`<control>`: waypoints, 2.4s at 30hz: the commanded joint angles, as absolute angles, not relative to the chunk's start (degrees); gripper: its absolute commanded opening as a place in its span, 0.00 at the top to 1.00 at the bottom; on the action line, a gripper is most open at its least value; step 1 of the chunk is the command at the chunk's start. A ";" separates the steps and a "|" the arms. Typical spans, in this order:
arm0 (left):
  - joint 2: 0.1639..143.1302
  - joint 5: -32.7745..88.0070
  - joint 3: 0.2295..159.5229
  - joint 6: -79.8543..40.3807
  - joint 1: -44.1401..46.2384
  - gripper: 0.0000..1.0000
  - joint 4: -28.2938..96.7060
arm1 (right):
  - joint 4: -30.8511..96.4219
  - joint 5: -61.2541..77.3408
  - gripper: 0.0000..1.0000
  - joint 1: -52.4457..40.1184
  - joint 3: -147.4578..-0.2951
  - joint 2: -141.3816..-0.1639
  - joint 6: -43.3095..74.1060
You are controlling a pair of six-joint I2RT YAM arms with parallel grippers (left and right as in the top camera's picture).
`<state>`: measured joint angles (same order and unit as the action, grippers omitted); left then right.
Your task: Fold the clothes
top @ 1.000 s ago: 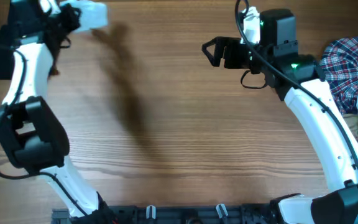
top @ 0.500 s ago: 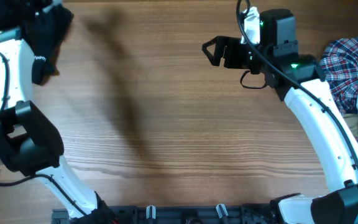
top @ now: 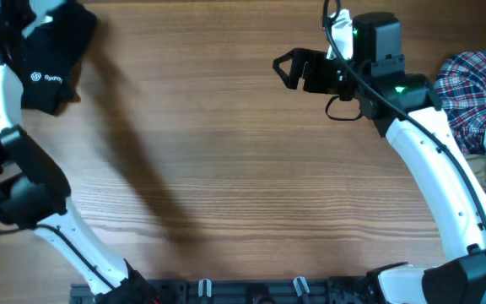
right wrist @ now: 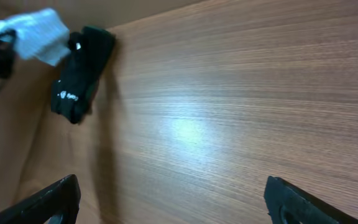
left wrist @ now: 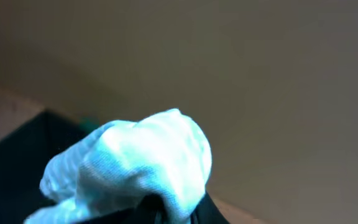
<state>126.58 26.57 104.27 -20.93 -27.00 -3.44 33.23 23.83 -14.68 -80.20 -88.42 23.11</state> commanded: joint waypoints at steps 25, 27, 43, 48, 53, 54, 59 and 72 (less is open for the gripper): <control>127.15 45.04 105.25 -16.67 -40.75 0.96 24.49 | 30.30 28.38 0.05 -14.59 -80.23 -87.31 23.97; 125.84 43.59 105.25 -16.67 -42.61 0.96 24.97 | 30.33 28.38 0.05 -14.59 -80.23 -87.31 23.97; 125.56 38.30 105.25 -15.22 -44.36 0.01 31.94 | 30.06 29.50 0.05 -14.59 -80.23 -87.31 24.21; 125.56 38.28 105.25 -15.20 -44.36 0.00 31.18 | 30.04 29.69 0.05 -14.59 -80.23 -87.31 24.38; 125.56 38.35 105.25 -15.22 -44.03 0.43 31.16 | 29.67 29.74 0.05 -14.59 -80.23 -87.31 24.67; 125.56 38.50 105.25 -15.27 -43.70 0.66 31.16 | 29.21 30.15 0.05 -14.59 -80.23 -87.31 24.69; 125.32 40.93 105.34 -15.44 -40.95 0.96 31.14 | 27.44 31.00 0.05 -14.59 -80.23 -87.31 25.65; 105.84 42.81 105.47 -22.02 -34.04 0.96 29.93 | 27.44 31.00 0.05 -14.59 -80.23 -87.31 25.45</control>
<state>112.99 42.54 104.49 -19.16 -35.33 30.65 27.77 29.80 -14.68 -80.20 -88.42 25.32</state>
